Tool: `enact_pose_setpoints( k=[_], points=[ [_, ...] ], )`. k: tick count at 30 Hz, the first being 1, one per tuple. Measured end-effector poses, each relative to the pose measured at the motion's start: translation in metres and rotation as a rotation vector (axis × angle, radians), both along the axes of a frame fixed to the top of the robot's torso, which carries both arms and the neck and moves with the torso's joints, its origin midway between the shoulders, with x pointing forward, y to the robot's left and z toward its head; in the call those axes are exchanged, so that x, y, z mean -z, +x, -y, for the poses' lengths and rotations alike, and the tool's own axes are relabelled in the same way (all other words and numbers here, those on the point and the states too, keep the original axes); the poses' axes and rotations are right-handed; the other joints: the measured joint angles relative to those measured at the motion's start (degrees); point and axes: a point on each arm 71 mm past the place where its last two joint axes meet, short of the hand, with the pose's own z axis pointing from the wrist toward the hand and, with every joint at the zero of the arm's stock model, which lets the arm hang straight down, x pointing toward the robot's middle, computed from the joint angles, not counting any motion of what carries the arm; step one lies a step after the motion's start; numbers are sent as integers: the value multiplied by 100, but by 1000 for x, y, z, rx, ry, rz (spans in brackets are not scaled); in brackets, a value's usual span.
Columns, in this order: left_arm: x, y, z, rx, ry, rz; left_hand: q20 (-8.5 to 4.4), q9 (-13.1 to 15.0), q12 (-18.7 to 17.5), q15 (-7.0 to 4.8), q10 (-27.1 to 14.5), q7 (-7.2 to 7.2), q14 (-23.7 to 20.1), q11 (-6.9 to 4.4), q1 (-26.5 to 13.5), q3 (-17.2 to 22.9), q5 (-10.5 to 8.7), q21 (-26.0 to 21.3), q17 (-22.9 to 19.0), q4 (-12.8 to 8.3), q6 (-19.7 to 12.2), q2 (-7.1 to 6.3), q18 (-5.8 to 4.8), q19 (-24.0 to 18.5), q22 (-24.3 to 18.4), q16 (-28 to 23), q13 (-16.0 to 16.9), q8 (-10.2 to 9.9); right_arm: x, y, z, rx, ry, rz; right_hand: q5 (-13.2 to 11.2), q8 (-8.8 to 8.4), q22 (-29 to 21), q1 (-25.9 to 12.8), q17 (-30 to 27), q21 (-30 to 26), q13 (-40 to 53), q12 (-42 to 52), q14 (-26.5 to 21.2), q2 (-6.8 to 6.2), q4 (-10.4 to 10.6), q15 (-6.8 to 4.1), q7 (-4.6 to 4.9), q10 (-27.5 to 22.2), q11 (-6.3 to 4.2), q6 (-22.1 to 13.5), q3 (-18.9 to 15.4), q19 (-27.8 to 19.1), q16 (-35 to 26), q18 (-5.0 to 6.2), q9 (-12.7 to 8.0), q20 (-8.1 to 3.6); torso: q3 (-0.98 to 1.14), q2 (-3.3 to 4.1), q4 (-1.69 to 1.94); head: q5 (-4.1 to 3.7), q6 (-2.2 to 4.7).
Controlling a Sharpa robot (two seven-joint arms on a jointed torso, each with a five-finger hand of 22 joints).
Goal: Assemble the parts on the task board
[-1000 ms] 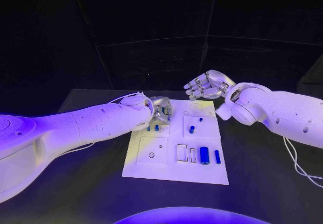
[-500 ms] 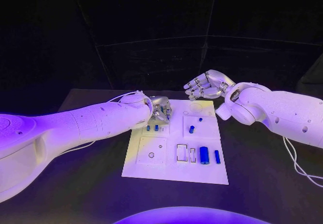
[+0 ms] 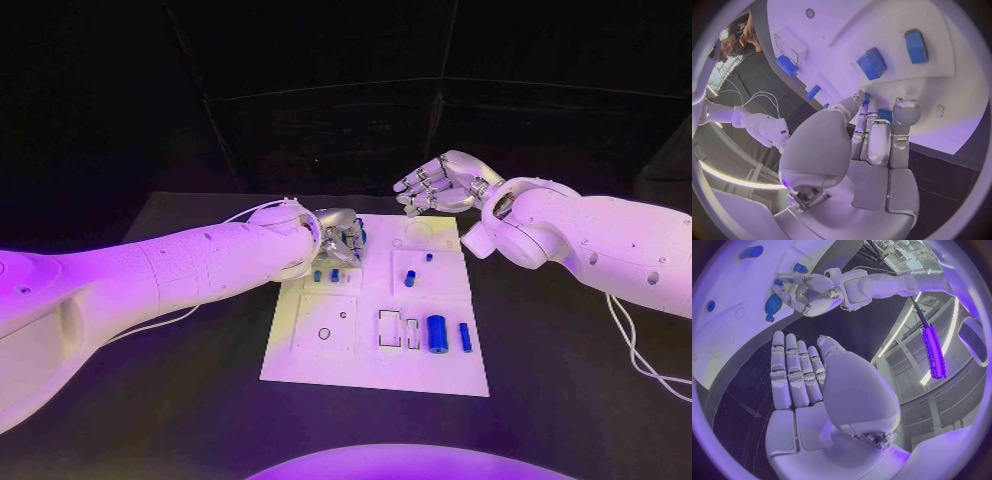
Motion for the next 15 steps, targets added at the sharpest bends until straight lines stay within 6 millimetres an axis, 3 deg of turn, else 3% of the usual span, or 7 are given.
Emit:
enact_pose_setpoints(
  k=[8, 15],
  points=[
    [-10, -5, -8, 6, -65, 14, 0, -21, -56, 0, 50, 10, 0, 10, -25, 24, 0, 0, -21, -24, 10, -26, 0, 0, 9, 0, -59, -35, 0, 0, 3, 4, -1, 0, 0, 0, 0, 0, -10, 0, 0, 0, 0, 0, -13, 0, 0, 0, 0, 0, 45, 0, 0, 0, 0, 0, -4, -1, 11, -8, 13],
    [-18, -5, -30, -27, -113, 34, 20, -40, -88, 0, 73, 34, 0, -7, -47, 48, 0, 55, -21, -48, 34, -48, 1, 21, 50, 0, -81, -73, 0, -1, 6, 9, -2, 0, 0, 0, 0, 0, -13, 0, 0, 0, 0, 0, -20, 0, 0, 0, 0, 0, 53, 0, 0, 0, 0, 0, -5, -4, 12, -1, 44]
  ],
)
